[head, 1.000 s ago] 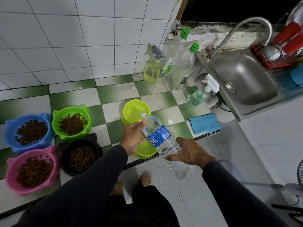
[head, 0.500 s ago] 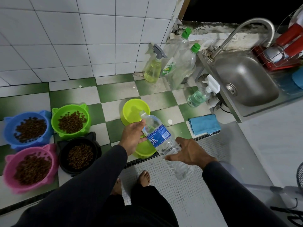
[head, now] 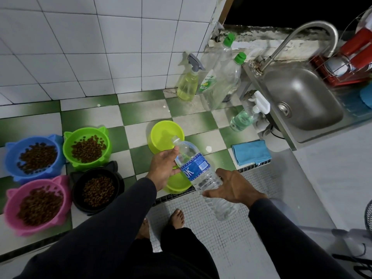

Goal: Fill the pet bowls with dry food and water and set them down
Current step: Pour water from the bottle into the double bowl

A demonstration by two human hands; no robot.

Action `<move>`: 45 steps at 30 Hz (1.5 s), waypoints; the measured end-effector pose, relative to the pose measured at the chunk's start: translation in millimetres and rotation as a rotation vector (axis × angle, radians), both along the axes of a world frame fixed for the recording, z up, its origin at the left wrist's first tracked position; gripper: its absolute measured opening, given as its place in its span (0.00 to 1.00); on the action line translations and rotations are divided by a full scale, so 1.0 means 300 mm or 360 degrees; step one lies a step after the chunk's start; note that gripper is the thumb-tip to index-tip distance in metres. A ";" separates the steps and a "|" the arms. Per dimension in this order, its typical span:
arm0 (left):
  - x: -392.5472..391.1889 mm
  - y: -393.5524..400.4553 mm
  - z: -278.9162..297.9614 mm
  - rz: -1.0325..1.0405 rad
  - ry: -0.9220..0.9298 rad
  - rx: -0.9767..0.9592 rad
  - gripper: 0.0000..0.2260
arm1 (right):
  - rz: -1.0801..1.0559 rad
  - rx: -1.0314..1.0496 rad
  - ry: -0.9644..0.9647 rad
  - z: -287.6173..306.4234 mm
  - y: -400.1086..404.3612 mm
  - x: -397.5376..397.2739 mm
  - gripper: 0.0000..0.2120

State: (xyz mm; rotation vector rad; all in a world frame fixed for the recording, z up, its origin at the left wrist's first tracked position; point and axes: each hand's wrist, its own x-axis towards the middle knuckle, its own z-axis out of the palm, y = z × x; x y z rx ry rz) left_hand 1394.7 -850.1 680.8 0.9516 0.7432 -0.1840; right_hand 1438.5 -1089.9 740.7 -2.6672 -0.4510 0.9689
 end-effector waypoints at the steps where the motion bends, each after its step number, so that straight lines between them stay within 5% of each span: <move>1: 0.000 -0.001 0.000 0.0003 -0.0001 0.0001 0.16 | 0.0006 -0.0006 0.0001 0.000 -0.001 0.000 0.34; 45: -0.006 -0.010 -0.012 -0.0017 0.0004 0.0000 0.17 | 0.0015 -0.0061 0.0012 0.021 0.001 0.005 0.32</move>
